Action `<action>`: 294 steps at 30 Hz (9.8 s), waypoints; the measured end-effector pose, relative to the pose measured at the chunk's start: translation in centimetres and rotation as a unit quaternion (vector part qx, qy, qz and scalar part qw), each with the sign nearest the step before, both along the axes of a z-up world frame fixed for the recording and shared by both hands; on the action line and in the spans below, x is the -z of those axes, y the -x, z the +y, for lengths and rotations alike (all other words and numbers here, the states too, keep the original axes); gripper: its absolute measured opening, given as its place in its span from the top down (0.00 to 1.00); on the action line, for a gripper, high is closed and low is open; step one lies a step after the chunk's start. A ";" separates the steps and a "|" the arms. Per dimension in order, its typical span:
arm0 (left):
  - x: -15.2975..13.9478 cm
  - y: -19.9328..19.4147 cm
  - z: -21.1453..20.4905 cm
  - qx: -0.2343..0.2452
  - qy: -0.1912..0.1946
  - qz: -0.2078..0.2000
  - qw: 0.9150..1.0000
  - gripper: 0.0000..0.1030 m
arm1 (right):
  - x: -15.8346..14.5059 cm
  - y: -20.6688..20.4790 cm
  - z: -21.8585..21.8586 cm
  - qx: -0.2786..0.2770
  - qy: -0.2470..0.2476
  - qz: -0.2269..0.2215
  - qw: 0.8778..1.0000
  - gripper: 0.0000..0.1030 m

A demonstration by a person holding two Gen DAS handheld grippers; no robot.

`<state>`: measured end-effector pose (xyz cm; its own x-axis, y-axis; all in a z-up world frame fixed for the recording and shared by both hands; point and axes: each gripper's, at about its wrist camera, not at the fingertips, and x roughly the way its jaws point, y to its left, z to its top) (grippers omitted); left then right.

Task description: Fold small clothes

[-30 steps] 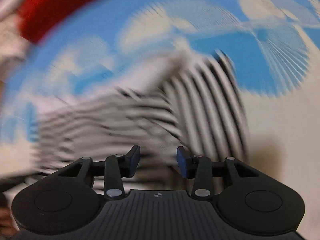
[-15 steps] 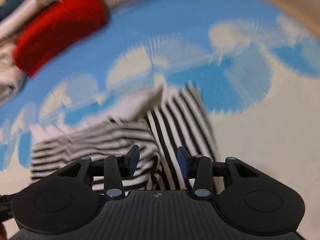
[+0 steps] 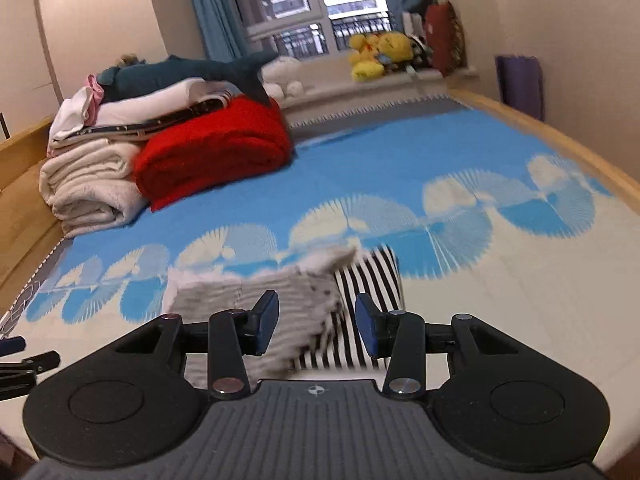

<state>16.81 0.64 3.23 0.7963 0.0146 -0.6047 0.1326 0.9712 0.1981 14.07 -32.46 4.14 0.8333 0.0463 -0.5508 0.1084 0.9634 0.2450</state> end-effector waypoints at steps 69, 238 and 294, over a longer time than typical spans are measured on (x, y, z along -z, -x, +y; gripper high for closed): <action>16.2 0.4 10.4 -0.166 0.180 0.271 0.931 0.27 | 17.8 5.2 -2.3 0.058 -0.052 0.306 0.949 0.56; 13.1 -14.5 15.5 -0.094 0.294 0.246 0.919 0.36 | 11.6 -10.6 -11.9 -0.007 -0.059 0.196 0.979 0.54; 13.3 -18.0 3.3 -0.097 0.183 0.232 0.950 0.57 | 9.3 -13.0 -6.6 0.039 0.065 0.166 0.983 0.65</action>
